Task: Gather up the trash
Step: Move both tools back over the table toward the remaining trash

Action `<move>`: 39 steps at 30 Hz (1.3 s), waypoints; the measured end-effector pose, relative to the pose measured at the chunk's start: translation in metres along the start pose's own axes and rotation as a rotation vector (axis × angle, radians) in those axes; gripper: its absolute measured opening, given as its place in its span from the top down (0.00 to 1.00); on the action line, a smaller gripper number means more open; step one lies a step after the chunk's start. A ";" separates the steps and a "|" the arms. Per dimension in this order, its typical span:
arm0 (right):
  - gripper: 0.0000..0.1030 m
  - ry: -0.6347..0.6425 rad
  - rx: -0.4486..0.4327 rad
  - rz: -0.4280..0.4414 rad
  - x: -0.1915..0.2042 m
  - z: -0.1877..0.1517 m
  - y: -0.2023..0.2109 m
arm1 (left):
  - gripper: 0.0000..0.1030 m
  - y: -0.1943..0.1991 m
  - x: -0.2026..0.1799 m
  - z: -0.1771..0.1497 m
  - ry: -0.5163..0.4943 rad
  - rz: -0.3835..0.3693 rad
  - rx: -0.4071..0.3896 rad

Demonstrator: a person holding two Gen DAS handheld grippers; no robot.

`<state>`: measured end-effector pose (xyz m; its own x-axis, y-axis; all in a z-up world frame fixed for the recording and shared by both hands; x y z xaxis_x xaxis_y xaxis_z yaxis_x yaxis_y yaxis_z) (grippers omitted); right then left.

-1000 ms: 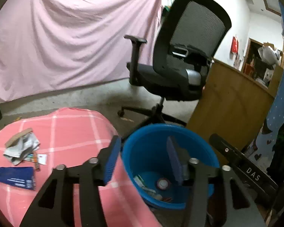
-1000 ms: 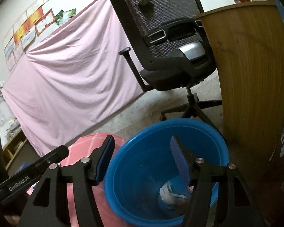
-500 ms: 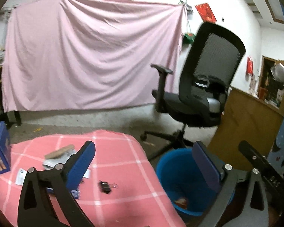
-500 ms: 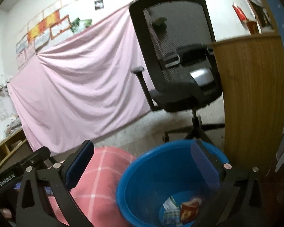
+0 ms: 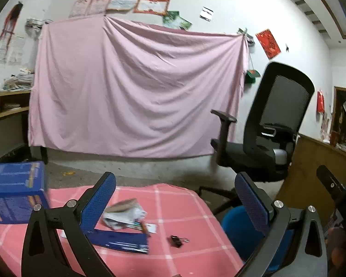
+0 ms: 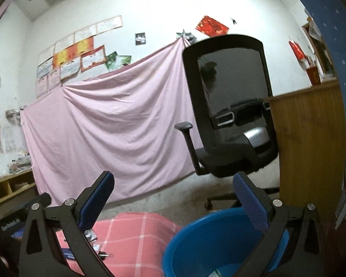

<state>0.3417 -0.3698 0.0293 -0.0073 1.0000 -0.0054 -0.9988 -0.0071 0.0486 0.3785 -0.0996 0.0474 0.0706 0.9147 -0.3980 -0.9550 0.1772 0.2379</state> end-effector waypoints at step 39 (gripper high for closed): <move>0.00 0.453 -0.075 0.282 0.195 -0.011 0.009 | 0.02 0.070 0.160 0.008 0.007 0.208 -0.105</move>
<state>0.3307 -0.1752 0.0180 -0.2791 0.8568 -0.4335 -0.9557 -0.2916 0.0390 0.3250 0.0625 0.0078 -0.1330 0.9249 -0.3563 -0.9735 -0.0543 0.2223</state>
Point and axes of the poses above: each gripper's, at about its wrist camera, not at the fingertips, and y roughly against the way its jaws point, x to its left, z to its top, the point moved 4 cm from there along -y, roughly the way its jaws point, and after that the axes turned 15 degrees about y, right-handed, at the moved point
